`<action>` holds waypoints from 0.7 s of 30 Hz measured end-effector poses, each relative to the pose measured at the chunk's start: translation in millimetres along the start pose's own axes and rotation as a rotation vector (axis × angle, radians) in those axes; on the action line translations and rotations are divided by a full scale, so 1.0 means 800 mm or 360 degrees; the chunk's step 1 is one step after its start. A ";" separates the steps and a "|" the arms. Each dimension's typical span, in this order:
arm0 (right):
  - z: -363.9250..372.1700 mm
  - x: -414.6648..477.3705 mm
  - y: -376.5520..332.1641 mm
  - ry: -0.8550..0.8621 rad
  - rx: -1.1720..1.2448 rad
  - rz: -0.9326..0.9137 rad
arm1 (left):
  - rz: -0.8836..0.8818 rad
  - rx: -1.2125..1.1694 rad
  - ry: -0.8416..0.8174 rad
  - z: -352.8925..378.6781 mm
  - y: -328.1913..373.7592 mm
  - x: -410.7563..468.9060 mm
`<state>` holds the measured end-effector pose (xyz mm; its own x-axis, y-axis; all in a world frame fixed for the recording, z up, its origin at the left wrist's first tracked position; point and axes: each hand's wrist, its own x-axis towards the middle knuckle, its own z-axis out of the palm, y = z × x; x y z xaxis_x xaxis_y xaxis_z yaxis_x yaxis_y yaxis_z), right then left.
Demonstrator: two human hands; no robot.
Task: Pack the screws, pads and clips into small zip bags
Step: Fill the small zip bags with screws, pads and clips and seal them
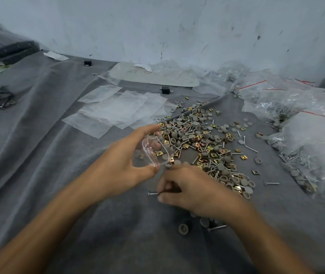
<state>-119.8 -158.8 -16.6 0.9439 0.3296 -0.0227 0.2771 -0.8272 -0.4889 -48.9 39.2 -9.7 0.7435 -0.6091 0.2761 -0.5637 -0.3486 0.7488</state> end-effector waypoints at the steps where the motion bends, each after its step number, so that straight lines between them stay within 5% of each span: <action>1: 0.004 0.001 -0.002 0.0014 -0.0037 -0.0015 | 0.0005 -0.0005 -0.0003 0.000 0.001 0.000; 9: 0.007 -0.001 -0.001 0.0141 -0.0294 0.0000 | -0.0024 0.0017 0.0010 -0.001 0.001 -0.001; 12: -0.017 -0.009 0.015 0.0474 -0.0038 0.0221 | -0.0048 0.0041 0.0006 -0.002 -0.001 -0.001; 16: -0.033 -0.014 0.021 0.1005 0.0605 0.0130 | -0.0057 0.0087 -0.0005 0.000 -0.003 -0.001; 21: -0.018 -0.007 -0.001 0.0752 0.0640 -0.0079 | -0.0081 0.0101 -0.0039 0.005 0.000 0.000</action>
<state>-122.8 -166.4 -3.6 0.9347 0.0503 0.3518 0.3200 -0.5496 -0.7717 -50.4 36.2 -11.9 0.7634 -0.6062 0.2232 -0.5475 -0.4237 0.7216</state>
